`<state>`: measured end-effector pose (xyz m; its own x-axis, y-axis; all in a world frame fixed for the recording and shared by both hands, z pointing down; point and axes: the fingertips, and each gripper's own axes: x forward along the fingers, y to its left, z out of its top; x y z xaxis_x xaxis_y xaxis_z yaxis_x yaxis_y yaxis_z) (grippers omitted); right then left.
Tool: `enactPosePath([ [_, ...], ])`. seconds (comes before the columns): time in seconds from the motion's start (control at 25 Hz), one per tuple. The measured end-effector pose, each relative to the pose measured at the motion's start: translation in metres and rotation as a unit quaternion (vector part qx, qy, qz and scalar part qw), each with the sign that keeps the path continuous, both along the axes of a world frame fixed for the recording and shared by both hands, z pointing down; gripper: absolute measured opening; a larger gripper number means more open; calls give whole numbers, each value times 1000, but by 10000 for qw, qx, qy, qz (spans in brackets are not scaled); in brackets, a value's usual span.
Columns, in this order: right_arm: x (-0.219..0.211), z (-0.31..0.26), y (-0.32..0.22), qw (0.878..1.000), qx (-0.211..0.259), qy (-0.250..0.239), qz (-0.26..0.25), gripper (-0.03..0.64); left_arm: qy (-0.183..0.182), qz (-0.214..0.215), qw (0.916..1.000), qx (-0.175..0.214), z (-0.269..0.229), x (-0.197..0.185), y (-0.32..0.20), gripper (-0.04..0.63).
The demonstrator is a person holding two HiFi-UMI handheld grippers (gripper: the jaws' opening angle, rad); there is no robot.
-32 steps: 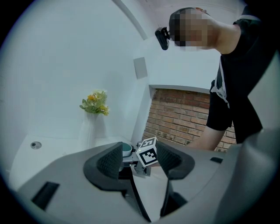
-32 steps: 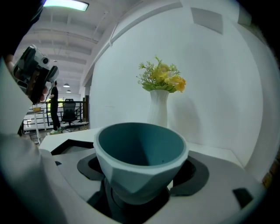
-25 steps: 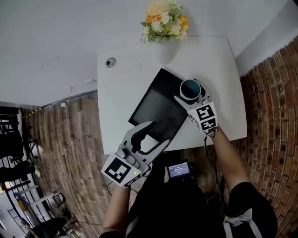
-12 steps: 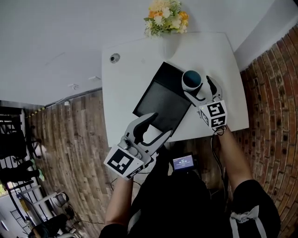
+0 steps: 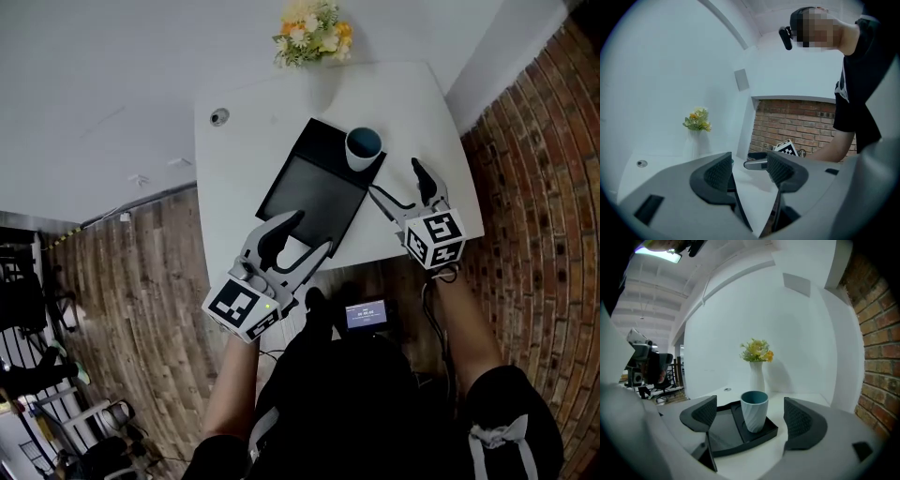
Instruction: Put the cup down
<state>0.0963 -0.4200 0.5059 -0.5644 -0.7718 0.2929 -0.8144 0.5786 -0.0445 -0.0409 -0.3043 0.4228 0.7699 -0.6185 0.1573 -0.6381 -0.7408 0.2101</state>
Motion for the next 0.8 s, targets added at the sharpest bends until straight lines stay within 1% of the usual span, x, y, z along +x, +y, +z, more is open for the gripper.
enactPosePath([
  [0.08,-5,-16,15,9998,37,-157,-99,444,27,36,10000,70,-4,2,2,242],
  [0.24,-17,-46,48,9984,77,-496,-259,325,45,138,9998,156,-10,4,10,244],
  [0.36,-24,-67,71,9963,44,-783,-340,255,29,201,9996,190,-14,4,17,244],
  [0.44,-26,-80,81,9951,26,-926,-341,179,29,209,9995,224,-17,2,20,244],
  [0.52,-27,-92,91,9943,8,-1000,-366,122,34,203,9994,271,-21,-1,22,242],
  [0.64,-29,-105,108,9941,27,-983,-450,69,51,170,9993,323,-28,-6,28,238],
  [0.8,-32,-115,129,9934,-13,-962,-621,43,40,81,9995,307,-31,-16,40,229],
])
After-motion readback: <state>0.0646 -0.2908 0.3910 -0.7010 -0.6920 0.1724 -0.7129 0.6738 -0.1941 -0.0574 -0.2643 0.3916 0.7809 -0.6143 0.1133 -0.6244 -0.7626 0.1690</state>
